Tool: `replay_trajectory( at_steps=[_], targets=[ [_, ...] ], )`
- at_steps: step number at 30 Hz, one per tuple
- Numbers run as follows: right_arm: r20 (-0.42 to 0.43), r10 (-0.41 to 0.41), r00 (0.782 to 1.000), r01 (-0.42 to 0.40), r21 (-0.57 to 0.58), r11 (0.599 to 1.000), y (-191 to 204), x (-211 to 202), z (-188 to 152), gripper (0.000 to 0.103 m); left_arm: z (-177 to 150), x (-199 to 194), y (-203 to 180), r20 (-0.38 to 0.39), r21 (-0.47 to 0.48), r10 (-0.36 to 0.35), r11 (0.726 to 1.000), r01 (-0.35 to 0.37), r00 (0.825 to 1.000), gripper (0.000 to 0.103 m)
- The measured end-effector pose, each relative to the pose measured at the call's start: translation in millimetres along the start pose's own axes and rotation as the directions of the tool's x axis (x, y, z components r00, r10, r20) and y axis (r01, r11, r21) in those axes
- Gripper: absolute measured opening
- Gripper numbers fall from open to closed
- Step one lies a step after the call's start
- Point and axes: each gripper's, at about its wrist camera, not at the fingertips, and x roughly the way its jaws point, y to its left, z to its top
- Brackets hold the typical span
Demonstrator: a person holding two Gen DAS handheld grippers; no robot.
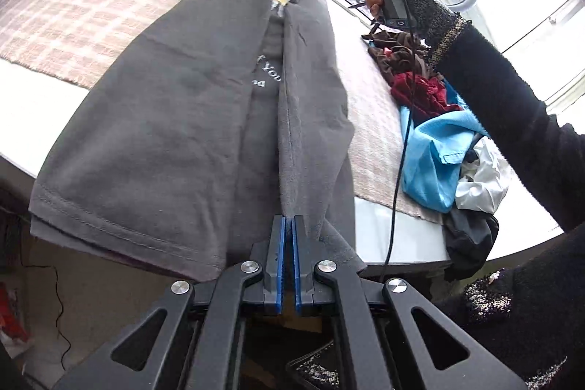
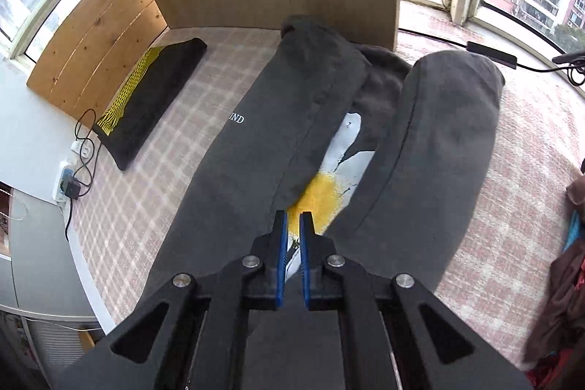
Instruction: Fold clothes
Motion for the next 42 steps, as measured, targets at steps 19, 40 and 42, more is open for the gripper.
replay_trajectory(
  at_steps=[19, 40, 42],
  targets=[
    [-0.071, 0.195, 0.978, -0.204, -0.172, 0.964, 83, -90, -404, 0.028, -23, -10, -17, -0.089, 0.226, 0.073, 0.973, -0.051, 0.993, 0.006],
    [0.112, 0.002, 0.994, 0.050, -0.457, 0.888, 149, -63, -445, 0.007, -25, -5, -23, -0.131, 0.336, 0.112, 0.940, -0.062, 0.985, 0.019],
    [0.097, 0.031, 0.995, 0.014, -0.431, 0.902, 146, -65, -442, 0.006, -26, 0, -21, -0.144, 0.320, 0.111, 0.945, -0.059, 0.983, 0.020]
  ],
)
